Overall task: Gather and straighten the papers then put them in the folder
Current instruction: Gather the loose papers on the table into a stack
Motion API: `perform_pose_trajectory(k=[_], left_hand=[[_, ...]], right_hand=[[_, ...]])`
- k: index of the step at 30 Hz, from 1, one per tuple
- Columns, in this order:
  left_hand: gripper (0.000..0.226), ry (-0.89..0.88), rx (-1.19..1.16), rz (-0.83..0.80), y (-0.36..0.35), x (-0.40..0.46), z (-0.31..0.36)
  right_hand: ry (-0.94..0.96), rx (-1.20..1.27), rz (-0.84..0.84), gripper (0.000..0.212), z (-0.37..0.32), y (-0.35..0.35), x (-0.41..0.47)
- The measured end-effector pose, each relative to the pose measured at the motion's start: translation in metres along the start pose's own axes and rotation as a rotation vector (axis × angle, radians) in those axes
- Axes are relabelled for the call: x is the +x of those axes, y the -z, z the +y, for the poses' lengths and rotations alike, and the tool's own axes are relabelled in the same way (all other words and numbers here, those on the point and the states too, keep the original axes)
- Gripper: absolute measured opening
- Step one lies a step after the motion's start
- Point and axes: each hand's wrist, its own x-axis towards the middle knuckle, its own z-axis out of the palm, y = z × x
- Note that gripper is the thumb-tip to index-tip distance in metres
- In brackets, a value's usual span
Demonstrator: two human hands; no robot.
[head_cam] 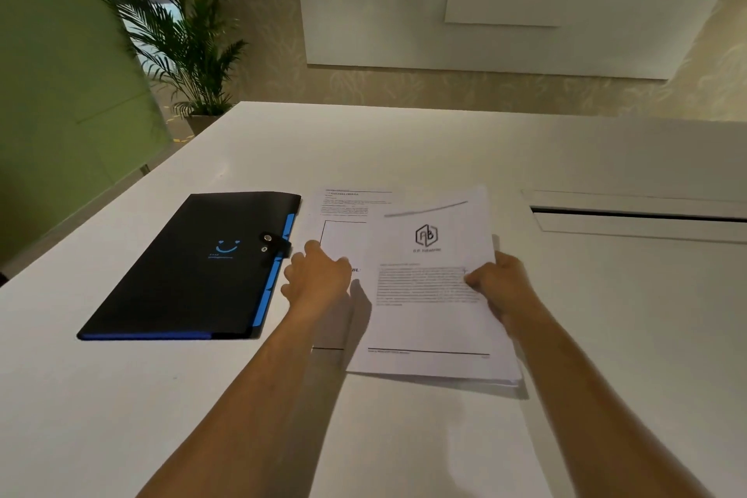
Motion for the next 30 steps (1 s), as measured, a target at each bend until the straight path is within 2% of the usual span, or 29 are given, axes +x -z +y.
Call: perform_pose_trajectory(k=[2,5,8,11,14,18,23,27,30], left_hand=[[0.063,0.013,0.030,0.013,-0.002,-0.002,-0.001],[0.071,0.012,0.063,0.010,-0.005,-0.005,-0.002],[0.079,0.007,0.011,-0.033,-0.006,-0.003,-0.001],[0.085,0.029,-0.193,-0.075,-0.004,0.001,-0.003],[0.080,0.073,-0.386,-0.087,0.001,0.003,-0.009],[0.077,0.089,-0.419,-0.137,0.004,0.005,-0.012],[0.083,0.140,-0.446,-0.175,0.000,0.003,-0.011],[0.087,0.092,-0.432,-0.227,-0.003,0.006,-0.010],[0.081,0.044,-0.430,-0.274,-0.003,0.009,-0.008]], right_hand=[[-0.007,-0.116,0.044,0.034,0.017,-0.010,0.012],[0.018,-0.311,0.115,0.029,0.005,-0.022,-0.009],[0.072,-0.373,0.098,0.031,-0.004,-0.032,-0.018],[0.117,-0.389,0.098,0.031,-0.009,-0.037,-0.021],[0.118,-0.384,0.102,0.030,-0.009,-0.035,-0.023],[0.092,-0.396,0.123,0.030,-0.007,-0.033,-0.023],[0.090,-0.373,0.130,0.030,-0.003,-0.033,-0.022],[0.107,-0.396,0.120,0.027,0.003,-0.033,-0.020],[0.106,-0.376,0.087,0.030,0.005,-0.033,-0.017]])
